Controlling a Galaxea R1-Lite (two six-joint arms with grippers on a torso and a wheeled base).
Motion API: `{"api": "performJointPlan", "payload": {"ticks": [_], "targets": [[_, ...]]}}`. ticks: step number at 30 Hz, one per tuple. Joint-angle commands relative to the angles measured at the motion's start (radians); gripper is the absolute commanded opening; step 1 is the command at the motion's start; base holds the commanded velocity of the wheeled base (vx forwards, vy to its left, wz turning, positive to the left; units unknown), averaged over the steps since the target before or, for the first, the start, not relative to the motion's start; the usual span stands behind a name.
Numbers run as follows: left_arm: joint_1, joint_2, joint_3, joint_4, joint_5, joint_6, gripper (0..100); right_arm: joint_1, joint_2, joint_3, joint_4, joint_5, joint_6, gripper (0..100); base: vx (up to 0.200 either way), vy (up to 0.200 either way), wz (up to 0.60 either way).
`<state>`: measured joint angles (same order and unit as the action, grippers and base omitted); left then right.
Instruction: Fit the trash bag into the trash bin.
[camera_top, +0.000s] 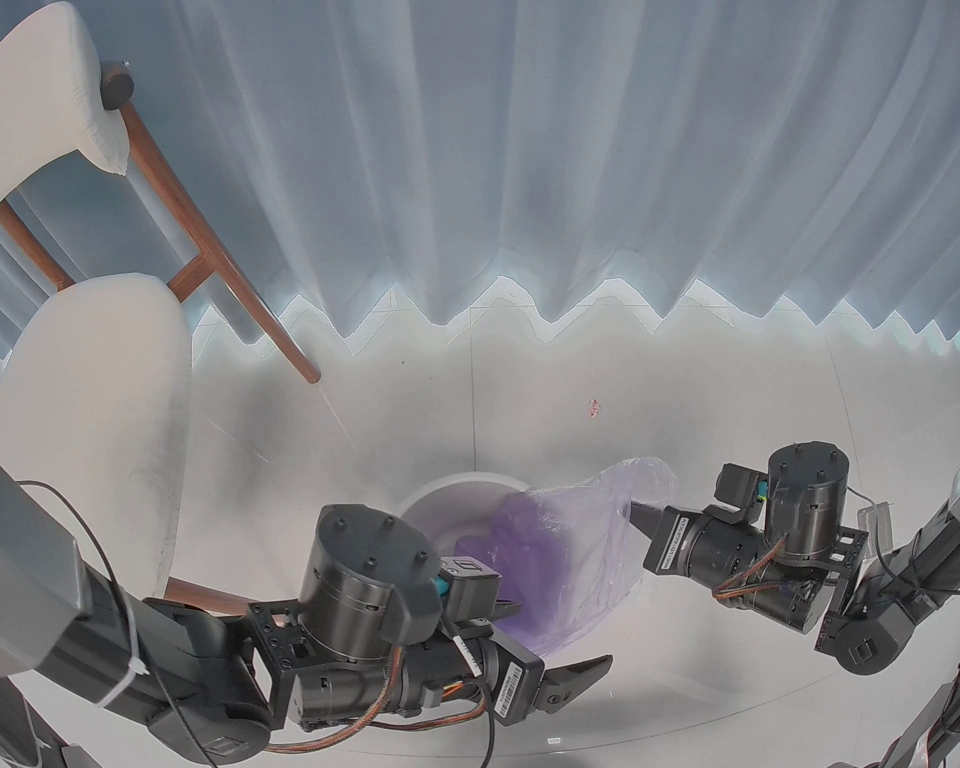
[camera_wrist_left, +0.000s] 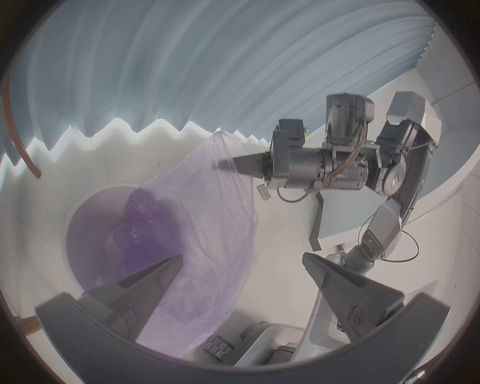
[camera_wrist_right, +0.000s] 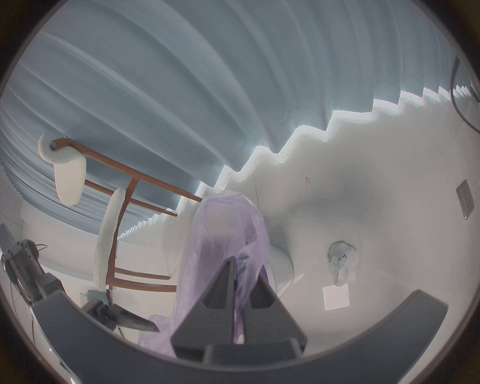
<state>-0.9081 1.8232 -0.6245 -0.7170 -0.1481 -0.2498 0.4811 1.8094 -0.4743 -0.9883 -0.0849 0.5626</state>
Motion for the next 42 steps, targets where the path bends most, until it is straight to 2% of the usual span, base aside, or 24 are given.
{"api": "performJointPlan", "payload": {"ticks": [1,6,8,9,10,11,13,15,20,23,24,25,26,30,33,37,41,42], "targets": [[0.037,-0.082,0.008,0.027,0.007,-0.006,100,-0.002,-0.004,0.048,-0.027,0.005,0.0,0,0.0,0.0,0.0],[0.135,-0.236,0.063,0.073,-0.018,-0.002,100,-0.002,-0.015,0.097,-0.041,0.005,-0.003,0,0.0,0.0,0.0],[0.178,-0.305,0.092,0.079,-0.09,-0.003,100,-0.001,-0.018,0.115,-0.047,0.004,-0.003,0,0.0,0.0,0.0],[0.178,-0.305,0.092,0.079,-0.09,-0.003,100,-0.001,-0.018,0.115,-0.047,0.004,-0.003,0,0.0,0.0,0.0],[0.232,-0.343,0.129,0.068,-0.165,-0.003,100,0.001,-0.021,0.128,-0.049,0.004,-0.003,0,0.0,0.0,0.0],[0.232,-0.343,0.129,0.068,-0.165,-0.003,100,0.001,-0.021,0.128,-0.049,0.004,-0.003,0,0.0,0.0,0.0],[0.344,-0.38,0.246,0.062,-0.243,0.014,100,-0.001,-0.035,0.132,-0.047,0.004,-0.006,0,0.0,0.0,0.0],[0.377,-0.375,0.278,0.06,-0.249,0.033,100,-0.001,-0.035,0.128,-0.046,0.001,-0.009,0,0.0,0.0,0.0],[0.41,-0.358,0.387,0.008,-0.272,0.035,100,0.001,-0.033,0.126,-0.046,-0.003,-0.029,0,0.0,0.0,0.0],[0.411,-0.344,0.499,-0.099,-0.363,0.033,100,0.001,-0.033,0.134,-0.046,-0.003,-0.038,0,0.0,0.0,0.0],[0.411,-0.344,0.505,-0.105,-0.367,0.033,100,0.001,-0.033,0.134,-0.046,-0.003,-0.038,0,0.0,0.0,0.0],[0.423,-0.337,0.569,-0.162,-0.429,0.041,100,0.001,-0.033,0.138,-0.046,-0.003,-0.036,0,0.0,0.0,0.0],[0.431,-0.334,0.594,-0.185,-0.447,0.046,100,0.001,-0.033,0.14,-0.046,-0.003,-0.036,0,0.0,0.0,0.0],[0.434,-0.269,0.606,-0.222,-0.436,0.144,100,0.001,-0.036,0.143,-0.047,-0.004,-0.036,0,0.0,0.0,0.0],[0.433,-0.173,0.566,-0.283,-0.343,0.244,100,0.011,-0.041,0.146,-0.047,-0.006,-0.035,0,0.0,0.0,0.0],[0.429,-0.088,0.532,-0.383,-0.332,0.27,100,0.028,-0.039,0.141,-0.047,-0.006,-0.032,0,0.0,0.0,0.0],[0.423,0.05,0.503,-0.55,-0.321,0.33,100,0.053,-0.039,0.132,-0.049,-0.01,-0.032,0,0.0,0.0,0.0],[0.423,0.05,0.503,-0.55,-0.321,0.33,100,0.053,-0.039,0.132,-0.049,-0.01,-0.032,0,0.0,0.0,0.0]]}}
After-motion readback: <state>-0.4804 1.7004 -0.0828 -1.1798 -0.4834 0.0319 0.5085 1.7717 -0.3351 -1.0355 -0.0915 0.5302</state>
